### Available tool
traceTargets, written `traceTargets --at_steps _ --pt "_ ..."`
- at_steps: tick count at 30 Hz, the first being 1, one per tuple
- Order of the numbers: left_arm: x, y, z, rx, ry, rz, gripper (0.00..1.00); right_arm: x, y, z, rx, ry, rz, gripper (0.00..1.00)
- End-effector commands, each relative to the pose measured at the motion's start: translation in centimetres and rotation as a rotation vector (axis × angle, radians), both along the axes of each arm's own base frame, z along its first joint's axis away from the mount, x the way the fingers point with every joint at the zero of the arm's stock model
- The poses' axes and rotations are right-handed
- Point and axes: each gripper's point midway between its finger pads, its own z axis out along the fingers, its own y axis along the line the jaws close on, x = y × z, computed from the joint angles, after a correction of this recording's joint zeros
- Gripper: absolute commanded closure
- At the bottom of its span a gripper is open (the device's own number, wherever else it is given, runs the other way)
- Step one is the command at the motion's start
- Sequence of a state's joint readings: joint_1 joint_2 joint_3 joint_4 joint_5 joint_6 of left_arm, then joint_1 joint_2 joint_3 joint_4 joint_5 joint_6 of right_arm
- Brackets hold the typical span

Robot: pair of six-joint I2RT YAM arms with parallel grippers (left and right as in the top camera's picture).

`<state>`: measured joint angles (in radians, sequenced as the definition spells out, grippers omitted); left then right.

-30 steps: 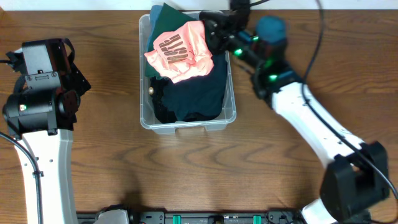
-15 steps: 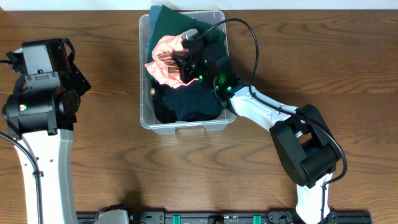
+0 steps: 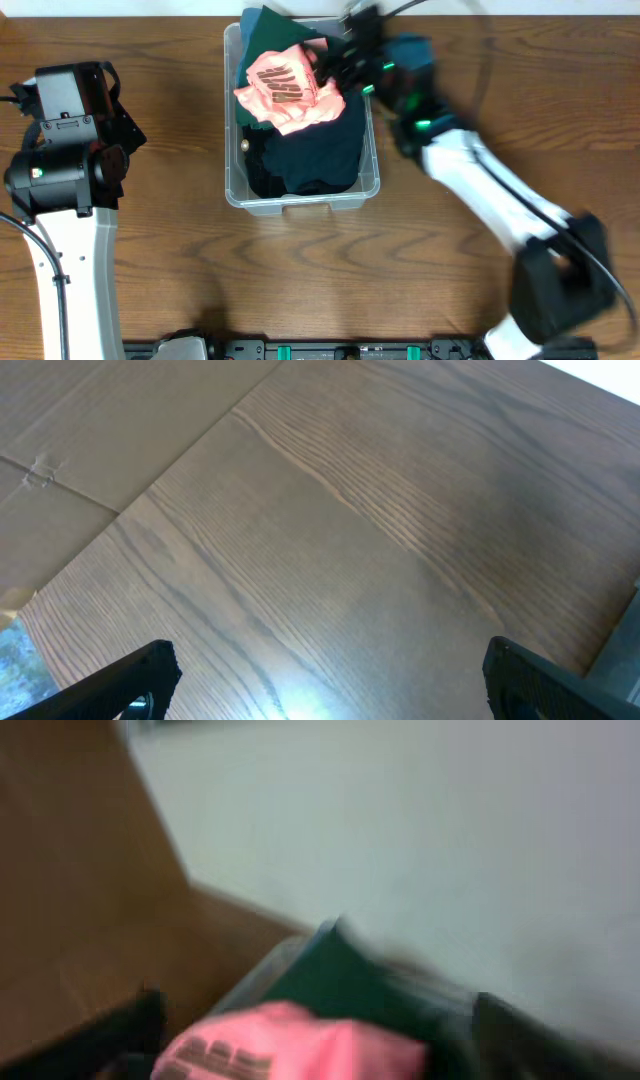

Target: Pack container

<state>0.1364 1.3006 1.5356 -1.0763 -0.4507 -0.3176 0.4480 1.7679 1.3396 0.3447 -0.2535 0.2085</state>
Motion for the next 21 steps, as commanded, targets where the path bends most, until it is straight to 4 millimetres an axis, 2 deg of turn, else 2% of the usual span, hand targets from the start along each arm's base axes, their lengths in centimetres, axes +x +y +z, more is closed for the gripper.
traceTargets --at_steps 1,6,14,17,21 --pt "-0.1 0.2 0.2 0.002 -0.004 0.012 0.02 -0.9 -4.9 5.4 0.016 -0.058 -0.086 0.01" --pt "-0.1 0.2 0.2 0.002 -0.003 0.012 0.02 -1.5 -12.7 5.8 -0.026 0.045 -0.23 0.01" --pt "-0.1 0.2 0.2 0.002 -0.004 0.012 0.02 -3.7 -25.6 3.6 -0.065 0.25 -0.496 0.01" --pt "-0.1 0.2 0.2 0.002 -0.004 0.012 0.02 -5.3 -29.0 4.0 -0.126 0.242 -0.559 0.01" --pt "-0.1 0.2 0.2 0.002 -0.004 0.012 0.02 -7.8 -31.6 7.2 -0.175 0.151 -0.619 0.01"
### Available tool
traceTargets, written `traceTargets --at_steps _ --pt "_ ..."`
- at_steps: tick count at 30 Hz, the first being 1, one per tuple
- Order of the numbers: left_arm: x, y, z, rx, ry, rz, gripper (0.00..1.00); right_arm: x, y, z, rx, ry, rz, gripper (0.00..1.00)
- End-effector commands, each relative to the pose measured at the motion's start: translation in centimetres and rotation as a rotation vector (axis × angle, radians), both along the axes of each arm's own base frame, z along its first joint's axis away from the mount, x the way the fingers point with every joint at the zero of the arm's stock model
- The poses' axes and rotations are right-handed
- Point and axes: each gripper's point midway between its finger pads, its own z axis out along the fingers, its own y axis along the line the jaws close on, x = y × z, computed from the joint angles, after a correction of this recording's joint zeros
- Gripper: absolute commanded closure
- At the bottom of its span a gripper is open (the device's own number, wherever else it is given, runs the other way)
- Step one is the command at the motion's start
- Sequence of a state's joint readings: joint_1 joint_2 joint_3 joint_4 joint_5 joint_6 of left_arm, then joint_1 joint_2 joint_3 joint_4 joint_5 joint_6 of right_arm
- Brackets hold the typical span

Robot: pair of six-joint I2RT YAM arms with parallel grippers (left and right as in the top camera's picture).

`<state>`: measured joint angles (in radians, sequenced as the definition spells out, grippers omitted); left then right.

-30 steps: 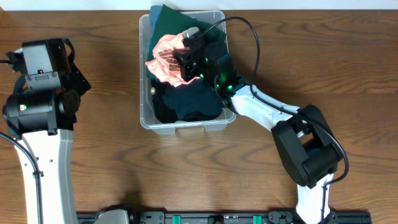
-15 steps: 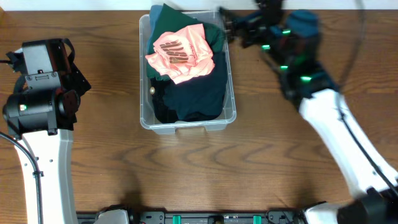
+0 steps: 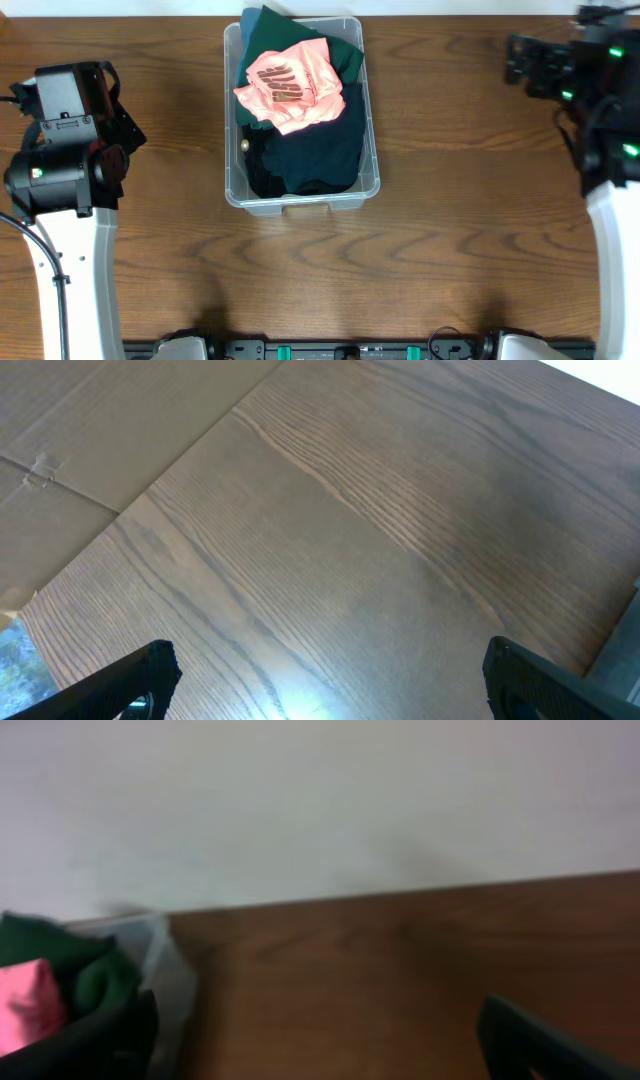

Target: Pack container

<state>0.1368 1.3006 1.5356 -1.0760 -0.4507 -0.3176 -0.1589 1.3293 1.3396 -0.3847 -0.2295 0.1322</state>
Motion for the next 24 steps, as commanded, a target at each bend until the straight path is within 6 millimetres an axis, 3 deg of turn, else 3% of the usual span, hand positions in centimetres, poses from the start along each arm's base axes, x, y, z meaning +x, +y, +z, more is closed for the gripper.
traceTargets --at_steps 1,6,14,22,24 --pt "-0.1 0.2 0.2 0.002 -0.003 0.012 0.02 -2.7 -0.8 4.3 -0.096 -0.114 -0.002 0.01" --pt "-0.1 0.2 0.2 0.002 -0.003 0.012 0.02 -6.0 -0.3 7.8 -0.115 -0.201 -0.008 0.01" --pt "-0.1 0.2 0.1 0.001 -0.003 0.012 0.02 -9.3 0.6 9.0 -0.108 -0.217 0.006 0.01" --pt "-0.1 0.2 0.2 0.002 -0.003 0.012 0.02 -11.6 7.1 8.4 0.02 -0.194 0.372 0.01" --pt "-0.1 0.2 0.1 0.001 -0.003 0.011 0.02 -12.0 7.6 7.5 0.034 -0.153 0.397 0.01"
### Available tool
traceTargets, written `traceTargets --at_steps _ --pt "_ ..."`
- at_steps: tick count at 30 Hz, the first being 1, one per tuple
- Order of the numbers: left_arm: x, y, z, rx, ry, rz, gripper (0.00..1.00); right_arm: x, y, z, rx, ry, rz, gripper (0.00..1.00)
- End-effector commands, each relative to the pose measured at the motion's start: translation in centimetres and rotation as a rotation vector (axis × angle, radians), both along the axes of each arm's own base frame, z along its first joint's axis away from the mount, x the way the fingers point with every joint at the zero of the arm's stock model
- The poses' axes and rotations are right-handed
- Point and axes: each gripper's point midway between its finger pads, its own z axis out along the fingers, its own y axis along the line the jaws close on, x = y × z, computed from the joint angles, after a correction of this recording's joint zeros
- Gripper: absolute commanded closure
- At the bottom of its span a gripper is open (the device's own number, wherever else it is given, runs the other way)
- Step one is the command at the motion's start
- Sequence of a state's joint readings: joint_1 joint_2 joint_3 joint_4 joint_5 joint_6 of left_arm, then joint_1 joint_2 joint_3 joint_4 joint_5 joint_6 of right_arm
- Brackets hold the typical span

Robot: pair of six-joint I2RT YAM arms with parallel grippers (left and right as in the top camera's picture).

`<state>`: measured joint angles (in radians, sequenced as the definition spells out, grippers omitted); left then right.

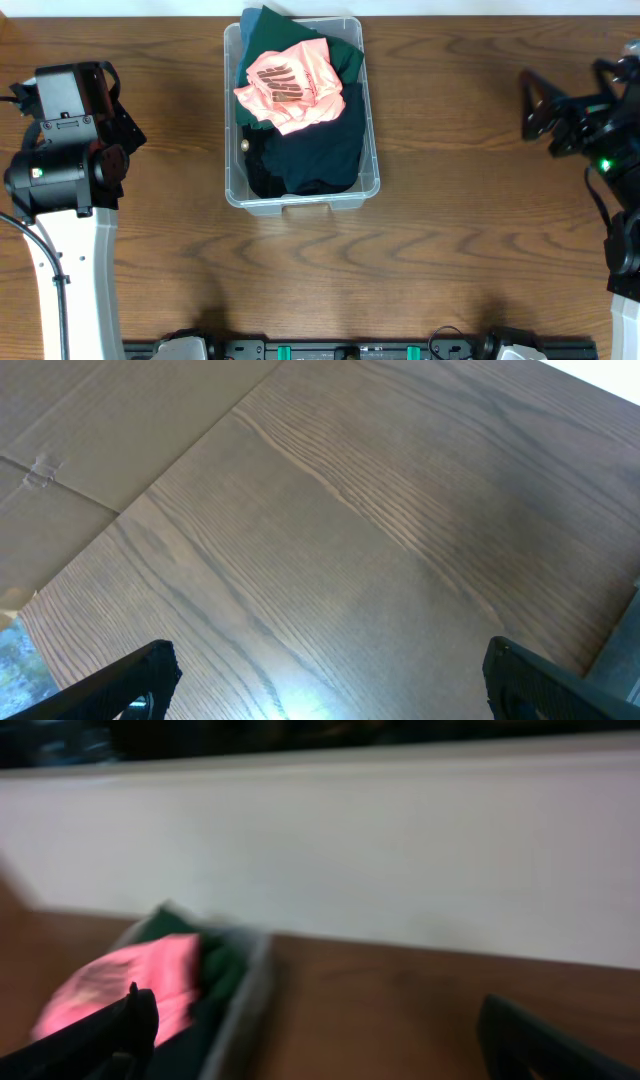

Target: Pack container

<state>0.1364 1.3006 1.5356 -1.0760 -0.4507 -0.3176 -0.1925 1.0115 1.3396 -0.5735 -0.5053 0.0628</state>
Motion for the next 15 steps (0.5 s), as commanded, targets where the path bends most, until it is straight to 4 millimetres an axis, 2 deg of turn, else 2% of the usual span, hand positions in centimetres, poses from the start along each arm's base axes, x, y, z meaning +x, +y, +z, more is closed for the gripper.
traceTargets --at_steps 1,6,11,15 --pt "-0.1 0.2 0.2 0.002 -0.003 0.012 0.02 -1.4 2.1 -0.4 0.024 0.025 0.128 0.01" --pt "-0.1 0.2 0.1 0.001 -0.003 0.012 0.02 -1.8 1.4 -1.6 -0.019 0.064 0.09 0.01" --pt "-0.1 0.2 0.1 0.001 -0.003 0.012 0.02 -1.9 -0.7 -1.3 -0.124 0.032 -0.023 0.01" --pt "-0.1 0.2 0.1 0.001 -0.003 0.012 0.02 -3.6 -1.3 -0.4 -0.179 -0.001 -0.084 0.01"
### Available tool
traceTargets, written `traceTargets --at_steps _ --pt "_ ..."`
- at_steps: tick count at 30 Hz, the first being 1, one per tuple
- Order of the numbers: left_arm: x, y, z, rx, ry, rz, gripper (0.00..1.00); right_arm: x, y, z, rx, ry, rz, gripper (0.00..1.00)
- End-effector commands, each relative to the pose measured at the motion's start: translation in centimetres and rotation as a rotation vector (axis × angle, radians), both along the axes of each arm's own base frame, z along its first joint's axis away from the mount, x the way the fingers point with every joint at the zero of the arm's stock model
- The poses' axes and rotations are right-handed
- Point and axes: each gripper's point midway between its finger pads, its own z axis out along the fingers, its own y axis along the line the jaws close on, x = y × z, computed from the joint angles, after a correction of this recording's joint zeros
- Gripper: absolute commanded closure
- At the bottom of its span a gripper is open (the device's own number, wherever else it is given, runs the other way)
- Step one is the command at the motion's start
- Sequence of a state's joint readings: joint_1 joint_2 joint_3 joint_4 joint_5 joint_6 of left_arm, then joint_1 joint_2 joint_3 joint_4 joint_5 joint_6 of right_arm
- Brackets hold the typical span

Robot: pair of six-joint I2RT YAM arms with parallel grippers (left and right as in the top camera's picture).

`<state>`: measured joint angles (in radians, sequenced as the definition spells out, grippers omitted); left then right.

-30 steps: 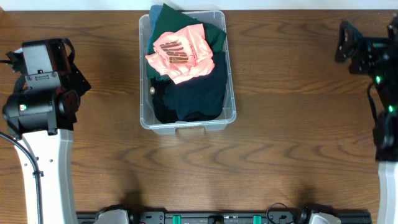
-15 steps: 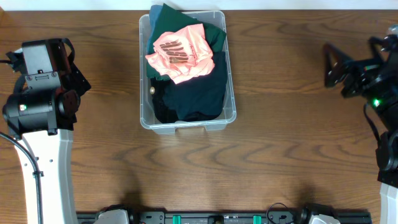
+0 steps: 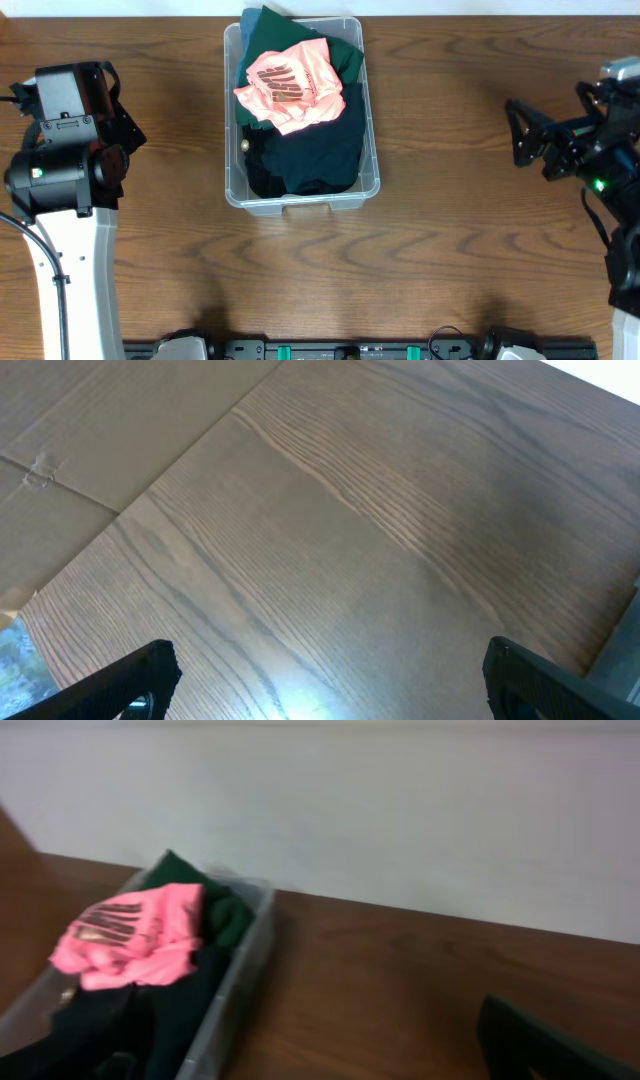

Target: Pack container

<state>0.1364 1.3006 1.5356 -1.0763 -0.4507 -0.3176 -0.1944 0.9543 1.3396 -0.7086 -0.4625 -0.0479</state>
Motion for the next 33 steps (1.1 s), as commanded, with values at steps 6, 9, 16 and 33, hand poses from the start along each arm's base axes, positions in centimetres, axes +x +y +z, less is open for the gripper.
traceTargets --at_steps 6,9,16,33 --pt "-0.1 0.2 0.2 0.002 -0.004 0.012 0.02 -4.6 -2.0 0.0 -0.197 -0.029 -0.126 0.01" --pt "-0.1 0.2 0.2 0.002 -0.003 0.012 0.02 -5.5 -2.9 -2.0 -0.213 0.02 -0.177 0.01" --pt "-0.1 0.2 0.2 0.002 -0.004 0.012 0.02 -5.8 -2.8 -10.3 -0.171 0.057 -0.187 0.01" --pt "-0.1 0.2 0.2 0.002 -0.003 0.012 0.02 -7.0 -1.5 -24.2 -0.132 -0.028 -0.144 0.01"
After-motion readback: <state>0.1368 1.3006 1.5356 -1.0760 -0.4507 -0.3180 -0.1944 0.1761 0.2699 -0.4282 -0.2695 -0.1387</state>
